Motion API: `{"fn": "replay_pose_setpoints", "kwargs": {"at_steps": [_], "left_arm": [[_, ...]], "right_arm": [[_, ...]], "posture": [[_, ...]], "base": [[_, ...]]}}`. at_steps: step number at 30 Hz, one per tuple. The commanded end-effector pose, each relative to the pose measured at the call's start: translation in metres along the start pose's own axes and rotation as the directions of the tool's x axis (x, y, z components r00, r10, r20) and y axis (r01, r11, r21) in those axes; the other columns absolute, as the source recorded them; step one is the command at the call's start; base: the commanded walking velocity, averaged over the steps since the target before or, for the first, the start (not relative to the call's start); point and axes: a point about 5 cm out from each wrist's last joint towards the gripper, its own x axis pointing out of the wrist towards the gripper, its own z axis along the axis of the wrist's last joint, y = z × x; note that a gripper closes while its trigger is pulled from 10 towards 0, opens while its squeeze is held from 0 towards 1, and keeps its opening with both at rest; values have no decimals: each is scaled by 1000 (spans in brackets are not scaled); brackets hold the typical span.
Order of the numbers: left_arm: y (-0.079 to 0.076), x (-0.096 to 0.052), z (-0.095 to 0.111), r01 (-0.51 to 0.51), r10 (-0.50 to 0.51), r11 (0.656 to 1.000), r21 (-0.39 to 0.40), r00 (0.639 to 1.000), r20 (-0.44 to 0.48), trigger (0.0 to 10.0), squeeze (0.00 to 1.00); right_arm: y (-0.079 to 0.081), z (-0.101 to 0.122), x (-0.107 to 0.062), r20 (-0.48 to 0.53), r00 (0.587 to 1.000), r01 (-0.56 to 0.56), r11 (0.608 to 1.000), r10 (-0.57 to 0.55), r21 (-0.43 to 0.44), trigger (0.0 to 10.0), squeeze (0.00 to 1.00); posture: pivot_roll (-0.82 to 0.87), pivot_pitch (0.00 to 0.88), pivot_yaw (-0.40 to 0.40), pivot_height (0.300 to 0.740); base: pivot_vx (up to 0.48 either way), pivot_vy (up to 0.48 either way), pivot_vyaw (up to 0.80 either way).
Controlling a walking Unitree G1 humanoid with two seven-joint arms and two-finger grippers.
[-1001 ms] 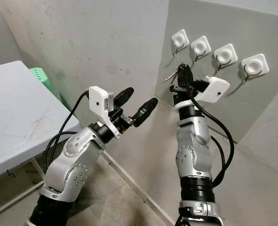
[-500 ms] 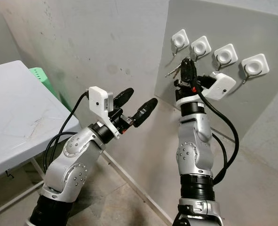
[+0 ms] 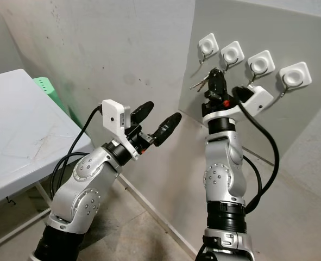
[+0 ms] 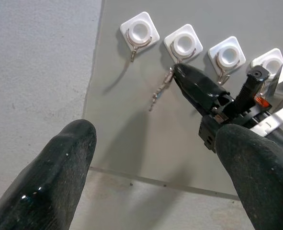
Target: Hang keys on a hook
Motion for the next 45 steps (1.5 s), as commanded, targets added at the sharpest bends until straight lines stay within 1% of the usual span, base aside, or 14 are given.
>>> {"fn": "replay_pose_setpoints", "kwargs": {"at_steps": [1,11,16,26,36,45], "left_arm": [[-3,1,5,9,-9,1000,3,1000,14,10000,0],[-3,1,5,6,-6,1000,0,1000,16,10000,0],[-4,2,5,9,-9,1000,0,1000,18,10000,0],[-4,1,5,8,-8,1000,-1,1000,19,10000,0],[-4,1,5,6,-6,1000,0,1000,19,10000,0],[-4,1,5,8,-8,1000,1,1000,18,10000,0]], "right_arm": [[9,8,6,36,999,-21,999,19,30,10000,0],[11,10,6,37,998,-50,999,49,13,10000,0],[14,12,6,61,996,-62,998,61,16,10000,0],[10,13,8,61,998,-9,996,4,92,10000,0],[11,13,8,74,997,-26,997,21,75,10000,0],[17,13,1,81,993,-88,995,83,51,10000,0]], "posture": [[11,56,-48,740],[12,58,-50,740],[11,58,-50,740],[12,58,-50,740],[14,58,-51,740],[13,59,-51,740]], "base": [[0,0,0],[0,0,0],[0,0,0],[0,0,0],[0,0,0],[0,0,0]]}}
